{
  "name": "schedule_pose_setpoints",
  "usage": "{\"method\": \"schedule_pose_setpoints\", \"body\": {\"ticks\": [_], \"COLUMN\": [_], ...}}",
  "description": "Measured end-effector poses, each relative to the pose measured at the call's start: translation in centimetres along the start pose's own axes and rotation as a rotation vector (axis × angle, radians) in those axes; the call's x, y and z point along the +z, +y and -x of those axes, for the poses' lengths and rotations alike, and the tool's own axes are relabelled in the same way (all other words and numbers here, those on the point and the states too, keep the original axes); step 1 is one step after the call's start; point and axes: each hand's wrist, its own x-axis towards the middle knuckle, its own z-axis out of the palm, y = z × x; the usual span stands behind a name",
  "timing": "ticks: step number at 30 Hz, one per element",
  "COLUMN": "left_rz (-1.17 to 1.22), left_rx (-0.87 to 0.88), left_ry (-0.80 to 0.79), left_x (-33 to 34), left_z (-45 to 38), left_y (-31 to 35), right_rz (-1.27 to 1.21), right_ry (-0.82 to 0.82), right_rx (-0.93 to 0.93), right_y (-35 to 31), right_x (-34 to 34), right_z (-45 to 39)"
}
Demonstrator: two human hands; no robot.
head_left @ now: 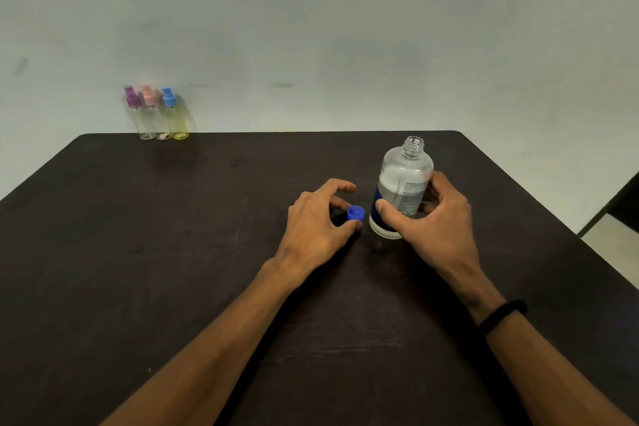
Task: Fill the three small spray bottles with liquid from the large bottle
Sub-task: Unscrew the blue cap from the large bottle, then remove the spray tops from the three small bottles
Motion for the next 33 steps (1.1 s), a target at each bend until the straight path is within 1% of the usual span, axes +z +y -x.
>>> {"method": "schedule_pose_setpoints", "body": {"ticks": [6, 8, 10, 12, 13, 15, 17, 19, 20, 21, 23, 25, 28, 30, 33], "left_rz": [-0.044, -0.027, 0.04, 0.139, 0.196, 0.286, 0.311, 0.3, 0.28, 0.249, 0.16, 0.07, -0.024, -0.028, 0.041], "left_rx": [0.013, 0.015, -0.03, -0.094, -0.118, -0.151, -0.167, -0.165, -0.16, -0.159, -0.152, -0.151, -0.211, -0.249, -0.299], "left_ry": [-0.075, -0.114, -0.178, -0.199, -0.165, -0.035, 0.09, 0.174, 0.206, 0.232, 0.304, 0.376, 0.443, 0.482, 0.557], "left_x": [-0.2, -0.6, -1.5, -2.7, -3.3, -4.4, -5.6, -7.1, -8.0, -8.8, -10.7, -12.5, -14.8, -15.9, -16.9], "left_z": [-0.1, -0.2, -0.4, -0.6, -0.6, -0.4, -0.2, 0.0, 0.0, -0.1, -0.2, -0.6, -1.0, -1.0, -0.9], "left_y": [0.2, 0.1, 0.2, 0.1, 0.0, -0.6, -1.5, -2.6, -3.3, -3.9, -5.7, -7.6, -10.1, -11.5, -12.8], "right_rz": [-0.014, -0.065, -0.151, -0.188, -0.194, -0.203, -0.213, -0.224, -0.246, -0.271, -0.312, -0.29, -0.25, -0.223, -0.159], "right_ry": [-0.06, -0.076, -0.021, 0.101, 0.168, 0.307, 0.434, 0.496, 0.491, 0.456, 0.307, 0.125, -0.095, -0.199, -0.305], "right_rx": [-0.018, -0.029, -0.022, -0.064, -0.1, -0.191, -0.292, -0.377, -0.404, -0.412, -0.37, -0.269, -0.14, -0.087, -0.038], "right_y": [0.1, 0.1, -0.1, -0.6, -0.9, -1.9, -3.1, -4.9, -6.1, -7.4, -10.1, -12.0, -13.2, -13.3, -13.4], "right_x": [-0.2, -0.3, -0.6, -1.1, -1.5, -2.1, -2.4, -1.8, -0.9, 0.0, 3.2, 7.2, 13.8, 18.2, 24.3], "right_z": [-0.1, 0.0, 0.1, 0.4, 0.7, 1.3, 1.7, 2.5, 3.0, 3.7, 4.9, 5.1, 3.3, 1.1, -2.3]}}
